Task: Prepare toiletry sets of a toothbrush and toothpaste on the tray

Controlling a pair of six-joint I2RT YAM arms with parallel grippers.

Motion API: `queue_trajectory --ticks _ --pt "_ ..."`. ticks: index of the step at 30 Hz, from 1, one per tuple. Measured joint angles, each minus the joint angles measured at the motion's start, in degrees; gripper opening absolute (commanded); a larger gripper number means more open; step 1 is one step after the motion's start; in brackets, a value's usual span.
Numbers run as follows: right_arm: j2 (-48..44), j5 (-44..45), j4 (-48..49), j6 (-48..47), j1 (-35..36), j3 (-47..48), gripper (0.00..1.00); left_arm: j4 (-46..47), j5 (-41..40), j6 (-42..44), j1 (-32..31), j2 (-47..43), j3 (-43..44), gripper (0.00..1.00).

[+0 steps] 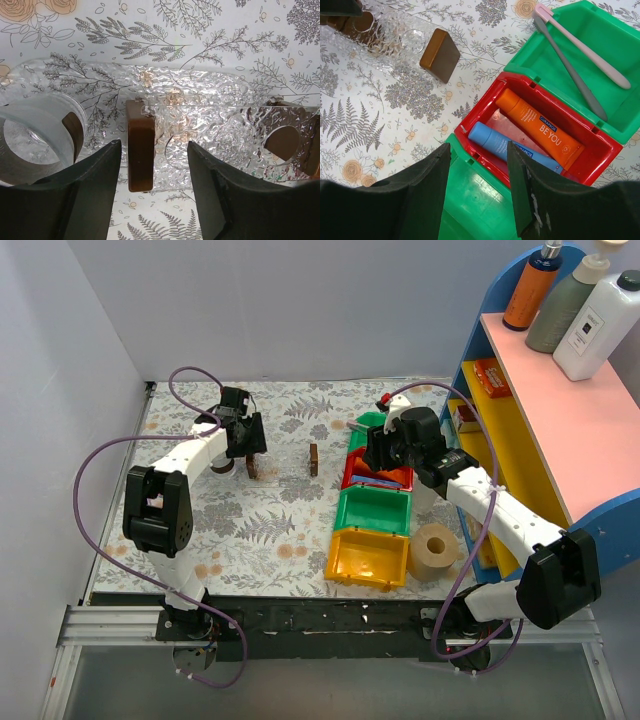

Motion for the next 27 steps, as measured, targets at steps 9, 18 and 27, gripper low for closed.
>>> queue_trajectory --ticks 9,18,27 --pt "0.0 0.0 0.0 0.0 0.0 0.02 0.56 0.79 1.68 1.09 0.0 0.0 0.0 0.59" --pt "0.02 -0.22 0.02 0.07 0.0 0.0 0.55 1.7 2.73 2.82 0.0 -0.55 0.0 0.55" --pt "1.51 0.09 0.31 0.7 2.38 0.15 0.53 1.73 2.62 4.63 -0.02 -1.95 1.51 0.54"
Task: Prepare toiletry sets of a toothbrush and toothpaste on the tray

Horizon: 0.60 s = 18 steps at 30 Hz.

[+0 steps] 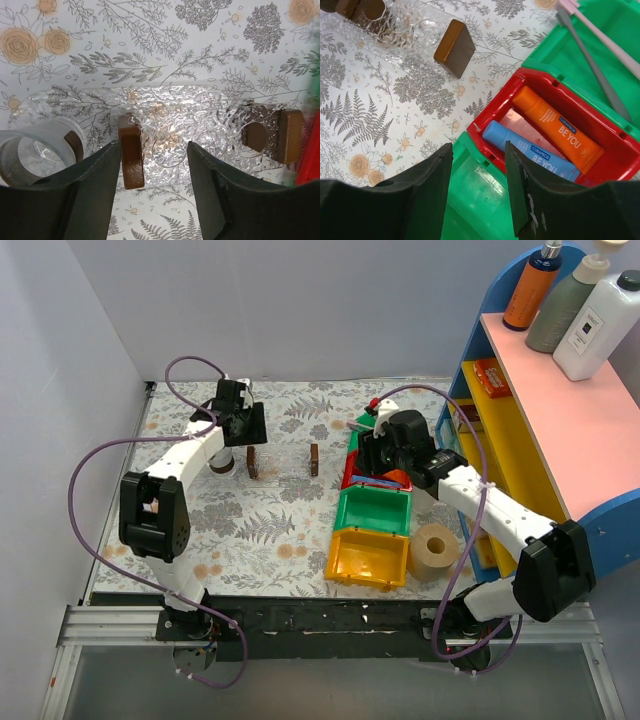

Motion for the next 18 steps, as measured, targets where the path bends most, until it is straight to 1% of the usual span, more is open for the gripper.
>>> queue_trajectory --ticks 8,14,17,18 --pt "4.81 -0.96 2.14 2.54 2.25 1.14 0.53 3.56 0.0 2.34 0.0 -4.66 0.44 0.55" --pt "11.08 -4.76 4.61 5.7 2.21 5.64 0.51 11.45 0.02 3.5 -0.02 -8.94 0.26 0.56" --pt "14.93 -6.32 5.22 6.86 2.21 8.96 0.49 16.44 -0.11 4.26 -0.04 -10.21 -1.49 0.6" --pt "16.31 -6.75 5.25 7.08 2.23 10.23 0.49 17.99 -0.17 4.57 -0.04 -10.75 -2.64 0.64"
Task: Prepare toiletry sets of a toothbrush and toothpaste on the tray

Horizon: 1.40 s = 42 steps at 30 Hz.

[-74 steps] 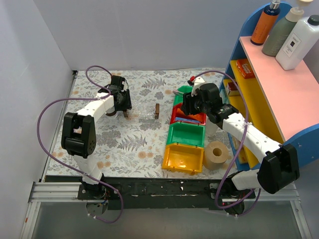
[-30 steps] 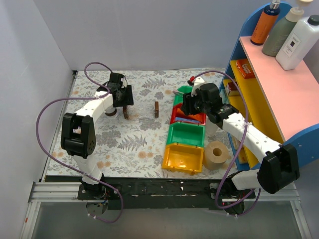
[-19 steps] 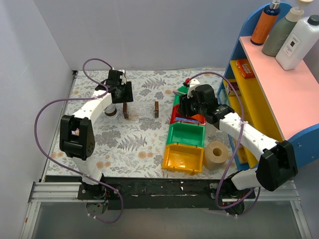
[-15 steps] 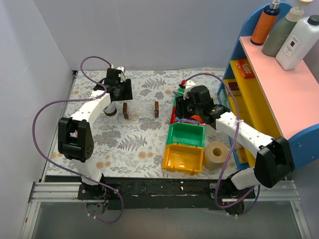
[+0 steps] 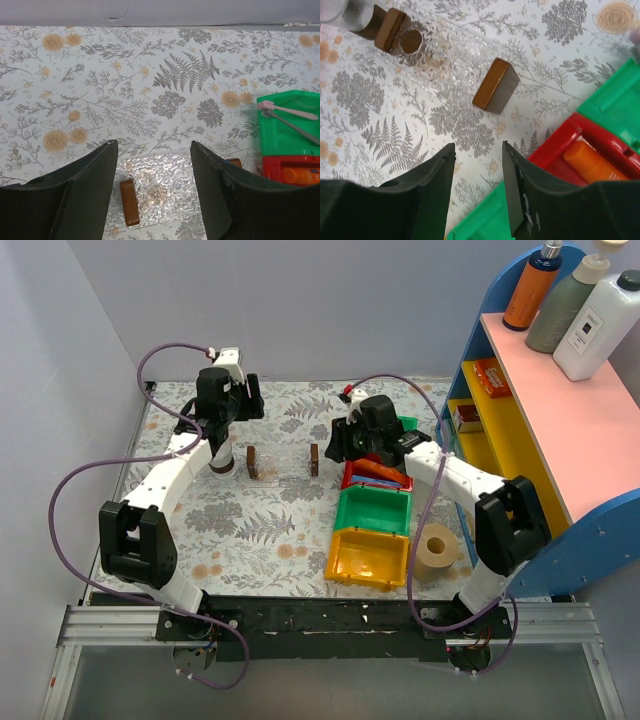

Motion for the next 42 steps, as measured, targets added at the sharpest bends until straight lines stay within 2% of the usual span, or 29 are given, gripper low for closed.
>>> queue_trajectory --ticks 4,15,28,42 --pt "5.25 -1.73 -0.04 1.01 -0.09 4.98 0.47 5.66 -0.22 1.07 0.04 -1.97 -5.97 0.64" --pt "13.75 -7.93 -0.7 4.24 -3.41 9.75 0.46 9.44 -2.62 3.54 0.07 -5.29 -12.39 0.66" --pt "17.75 -14.78 0.11 7.02 -5.11 11.39 0.45 11.52 -2.36 3.3 0.09 -6.27 -12.46 0.67" --pt "21.53 -18.05 3.65 11.52 -5.11 12.2 0.43 11.52 -2.32 3.3 0.11 -6.27 -12.46 0.67"
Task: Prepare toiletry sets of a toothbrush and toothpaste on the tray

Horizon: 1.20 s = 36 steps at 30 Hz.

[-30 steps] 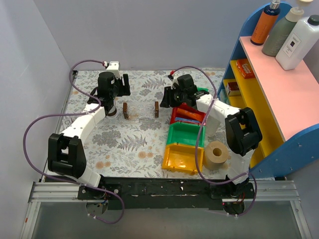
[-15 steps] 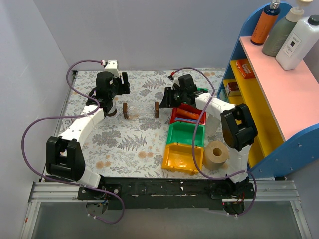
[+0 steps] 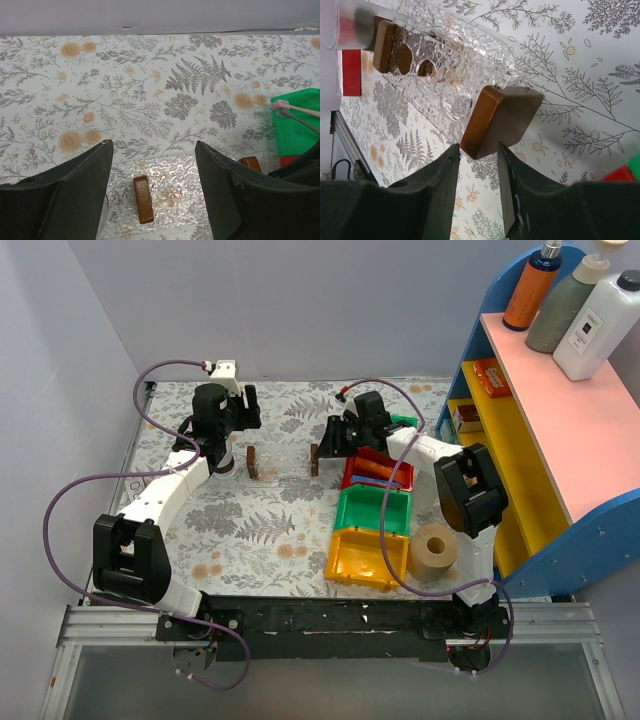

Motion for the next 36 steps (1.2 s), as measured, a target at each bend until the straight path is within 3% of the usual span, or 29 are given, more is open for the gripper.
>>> queue_trajectory --ticks 17,36 --pt "2.08 -1.2 2.84 1.95 0.0 0.72 0.28 0.0 0.02 0.0 0.0 0.02 -0.02 0.67" --pt "2.84 -2.03 4.37 4.59 0.55 1.03 0.25 -0.02 0.0 0.0 0.0 0.15 -0.02 0.66"
